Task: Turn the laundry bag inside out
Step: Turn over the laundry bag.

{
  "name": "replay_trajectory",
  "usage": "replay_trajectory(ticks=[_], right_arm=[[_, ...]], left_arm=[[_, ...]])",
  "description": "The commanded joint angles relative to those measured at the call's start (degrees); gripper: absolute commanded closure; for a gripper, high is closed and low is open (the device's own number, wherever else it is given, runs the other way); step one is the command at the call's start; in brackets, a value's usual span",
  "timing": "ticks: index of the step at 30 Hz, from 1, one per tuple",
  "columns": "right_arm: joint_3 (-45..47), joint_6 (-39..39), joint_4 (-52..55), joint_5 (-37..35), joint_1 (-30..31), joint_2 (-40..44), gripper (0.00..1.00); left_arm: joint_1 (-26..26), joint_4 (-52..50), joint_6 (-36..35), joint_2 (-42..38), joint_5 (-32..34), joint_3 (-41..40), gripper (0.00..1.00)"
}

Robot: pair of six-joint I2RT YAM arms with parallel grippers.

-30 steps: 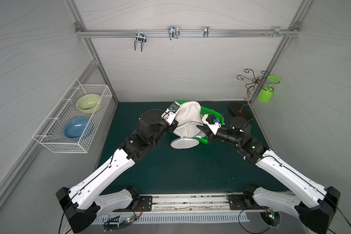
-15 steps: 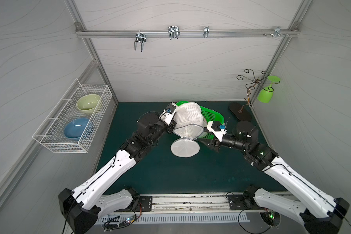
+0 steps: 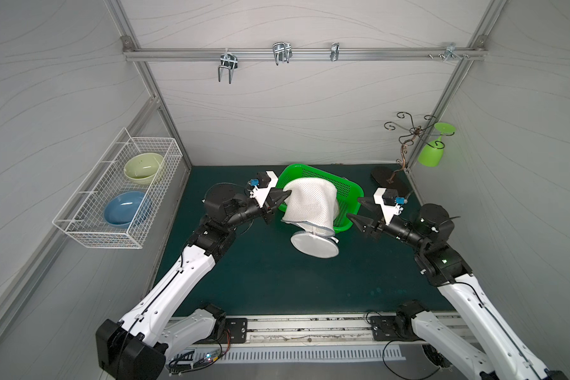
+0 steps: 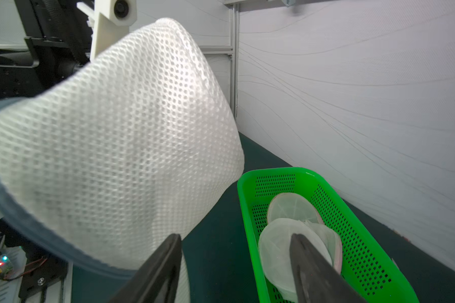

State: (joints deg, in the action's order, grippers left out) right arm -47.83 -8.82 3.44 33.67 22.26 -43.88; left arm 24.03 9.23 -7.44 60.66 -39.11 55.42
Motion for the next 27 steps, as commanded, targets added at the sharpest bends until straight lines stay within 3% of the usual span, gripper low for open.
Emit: replay_trajectory(ticks=[1, 5, 9, 14, 18, 20, 22, 24, 27], right_arm=[[-3.98, -10.88, 6.16, 9.23, 1.97, -0.63, 0.29], [-6.01, -15.82, 9.03, 7.75, 5.95, -1.1, 0.3], [-6.96, -16.1, 8.14, 10.3, 7.04, -1.05, 0.39], [-7.95, -19.42, 8.33, 9.55, 10.89, -1.56, 0.67], [-8.2, -22.52, 8.92, 5.0, 14.01, -1.84, 1.0], [-7.83, -22.21, 8.36, 1.1, 14.59, -1.73, 1.0], [-7.83, -21.6, 8.76, -3.39, 14.67, -1.7, 1.0], [-8.66, -19.96, 10.38, -8.77, 14.68, -2.24, 1.0], [-13.48, -13.82, 17.24, -25.32, 14.88, -5.06, 1.0]], left_arm=[[-0.04, 7.65, 1.86, 1.19, -13.4, 1.45, 1.0], [0.54, 9.64, 2.57, 2.49, -17.93, 1.86, 1.0], [1.66, 8.78, 1.63, 3.31, -20.5, 2.29, 1.0], [2.88, 8.46, 1.46, 4.61, -20.51, 2.6, 1.0], [3.43, 3.1, 0.55, 6.02, -16.96, 4.65, 0.99], [3.41, 1.97, 0.24, 5.78, -14.15, 4.63, 0.9], [3.33, 1.14, 0.28, 5.13, -9.37, 4.39, 0.62], [3.4, -0.16, 0.06, 3.73, -2.52, 3.99, 0.43], [3.38, -3.79, -0.47, 0.18, 9.95, 2.91, 0.26]])
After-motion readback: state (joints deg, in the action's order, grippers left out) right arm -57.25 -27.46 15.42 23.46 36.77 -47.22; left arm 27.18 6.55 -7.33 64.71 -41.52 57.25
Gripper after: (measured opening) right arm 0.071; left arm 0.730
